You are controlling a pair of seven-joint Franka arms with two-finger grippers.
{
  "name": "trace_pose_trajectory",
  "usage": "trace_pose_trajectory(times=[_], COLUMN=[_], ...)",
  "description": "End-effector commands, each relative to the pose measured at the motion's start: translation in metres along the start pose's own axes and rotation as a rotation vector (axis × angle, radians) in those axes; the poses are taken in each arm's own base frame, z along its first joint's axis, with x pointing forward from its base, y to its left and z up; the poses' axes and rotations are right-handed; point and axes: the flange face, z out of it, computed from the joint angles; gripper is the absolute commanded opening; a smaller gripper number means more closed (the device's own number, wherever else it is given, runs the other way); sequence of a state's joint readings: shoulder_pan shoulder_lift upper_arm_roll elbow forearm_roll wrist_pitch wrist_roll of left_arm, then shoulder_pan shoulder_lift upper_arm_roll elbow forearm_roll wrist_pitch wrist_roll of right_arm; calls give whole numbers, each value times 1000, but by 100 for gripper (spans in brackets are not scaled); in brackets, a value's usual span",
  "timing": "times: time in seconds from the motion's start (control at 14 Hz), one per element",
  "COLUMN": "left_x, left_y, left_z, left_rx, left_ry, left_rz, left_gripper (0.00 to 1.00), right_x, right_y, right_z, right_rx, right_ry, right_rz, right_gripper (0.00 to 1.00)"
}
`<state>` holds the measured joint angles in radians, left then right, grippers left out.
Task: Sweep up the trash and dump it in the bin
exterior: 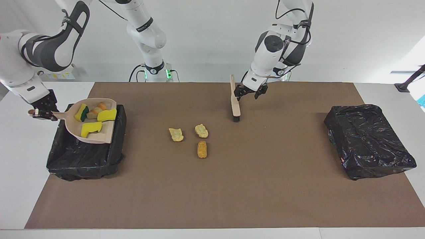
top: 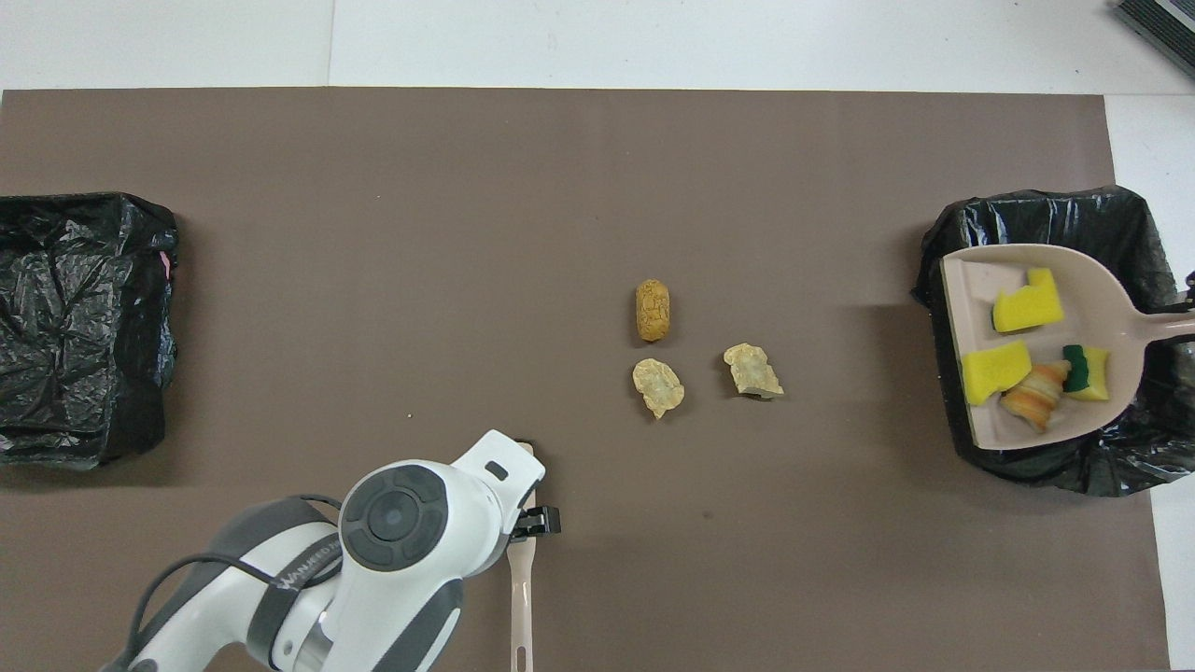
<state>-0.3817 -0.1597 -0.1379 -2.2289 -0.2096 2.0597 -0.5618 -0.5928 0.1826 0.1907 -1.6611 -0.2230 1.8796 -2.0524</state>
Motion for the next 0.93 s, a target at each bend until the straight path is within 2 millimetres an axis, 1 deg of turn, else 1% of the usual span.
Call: trace_pose_trajectory(times=[0.0, 0.14, 0.21, 0.29, 0.43, 0.5, 0.57, 0.64, 0.72, 0.79, 0.86], left_x=[27, 49, 59, 67, 78, 83, 88, 95, 101, 108, 109], left_y=[-32, -68, -90, -109, -139, -153, -162, -169, -174, -171, -169], left_z=[-32, -39, -43, -48, -56, -60, -76, -98, -120, -135, -151], left_rx=[29, 47, 53, 53, 51, 64, 114, 134, 138, 139, 147], left_ry=[30, 41, 38, 40, 49, 50, 62, 59, 37, 10, -11], left_rz=[52, 119, 140, 154, 201, 221, 266, 276, 266, 265, 266], left_gripper=[100, 100, 100, 100, 100, 100, 100, 100, 100, 100, 100], right_x=[-1, -1, 0, -4, -4, 0, 11, 17, 25, 30, 38], right_y=[-5, -7, -7, -10, -12, -9, -3, 0, 2, 2, 3], right_z=[-22, -34, -35, -37, -39, -40, -43, -47, -54, -63, -71], right_rx=[64, 86, 105, 121, 131, 132, 128, 127, 124, 117, 105], right_ry=[-172, -281, -337, -385, -460, -489, -500, -511, -538, -558, -568], right_rz=[-28, 27, 48, 67, 97, 109, 109, 103, 84, 78, 69], right_gripper=[0, 0, 0, 0, 0, 0, 0, 0, 0, 0, 0])
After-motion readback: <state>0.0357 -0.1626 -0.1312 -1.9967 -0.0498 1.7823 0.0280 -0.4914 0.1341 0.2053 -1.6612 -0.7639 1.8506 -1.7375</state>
